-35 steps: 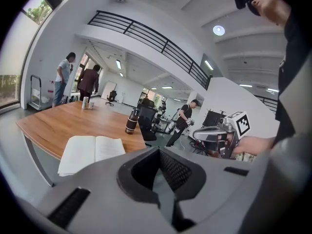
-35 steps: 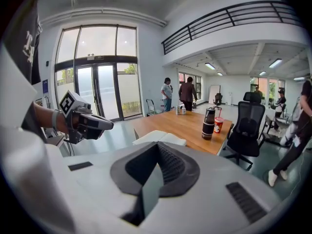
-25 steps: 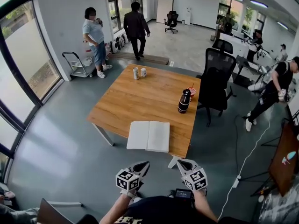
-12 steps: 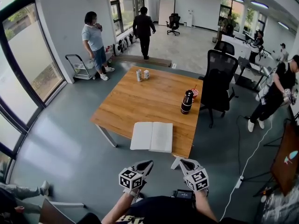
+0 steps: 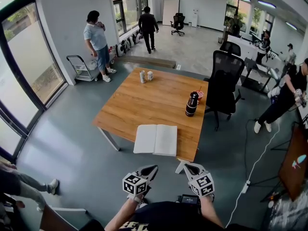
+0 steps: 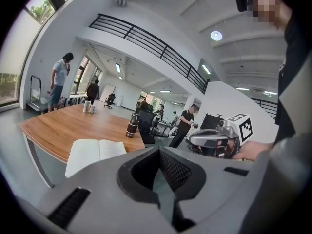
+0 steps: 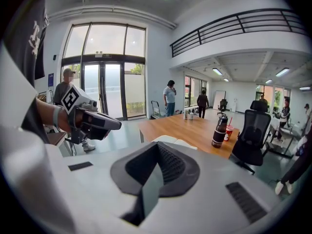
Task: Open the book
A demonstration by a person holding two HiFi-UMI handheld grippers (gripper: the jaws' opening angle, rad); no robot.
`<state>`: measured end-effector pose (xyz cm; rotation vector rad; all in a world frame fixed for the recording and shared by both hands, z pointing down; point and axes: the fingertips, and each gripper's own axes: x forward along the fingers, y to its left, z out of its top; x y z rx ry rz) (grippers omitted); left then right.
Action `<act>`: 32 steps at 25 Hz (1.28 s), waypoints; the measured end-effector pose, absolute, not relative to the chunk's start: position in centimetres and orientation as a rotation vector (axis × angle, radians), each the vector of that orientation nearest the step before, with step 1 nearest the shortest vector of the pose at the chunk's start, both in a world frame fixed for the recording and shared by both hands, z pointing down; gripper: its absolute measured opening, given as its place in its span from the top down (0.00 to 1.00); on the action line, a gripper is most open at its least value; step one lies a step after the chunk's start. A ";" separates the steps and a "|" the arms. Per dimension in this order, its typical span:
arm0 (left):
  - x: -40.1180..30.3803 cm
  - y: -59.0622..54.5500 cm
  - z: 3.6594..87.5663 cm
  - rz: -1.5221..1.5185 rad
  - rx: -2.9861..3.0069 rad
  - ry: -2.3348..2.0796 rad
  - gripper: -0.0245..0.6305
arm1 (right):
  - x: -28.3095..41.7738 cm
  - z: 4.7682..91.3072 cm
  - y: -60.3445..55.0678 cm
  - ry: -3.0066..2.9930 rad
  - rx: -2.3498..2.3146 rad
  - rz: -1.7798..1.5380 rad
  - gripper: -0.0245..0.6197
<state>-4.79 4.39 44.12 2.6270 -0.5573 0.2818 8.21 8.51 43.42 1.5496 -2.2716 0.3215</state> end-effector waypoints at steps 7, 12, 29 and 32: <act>-5.0 4.5 44.3 0.277 2.628 -0.568 0.96 | 8.0 43.6 8.6 -2.276 1.545 0.319 0.98; -5.5 4.6 44.3 0.277 2.625 -0.582 0.96 | 7.6 43.6 8.8 -2.281 1.540 0.326 0.98; -6.0 4.8 44.9 0.279 2.612 -0.606 0.96 | 7.1 44.5 9.0 -2.283 1.517 0.347 0.98; -6.1 4.8 45.0 0.283 2.609 -0.604 0.96 | 6.9 44.5 9.0 -2.286 1.506 0.344 0.98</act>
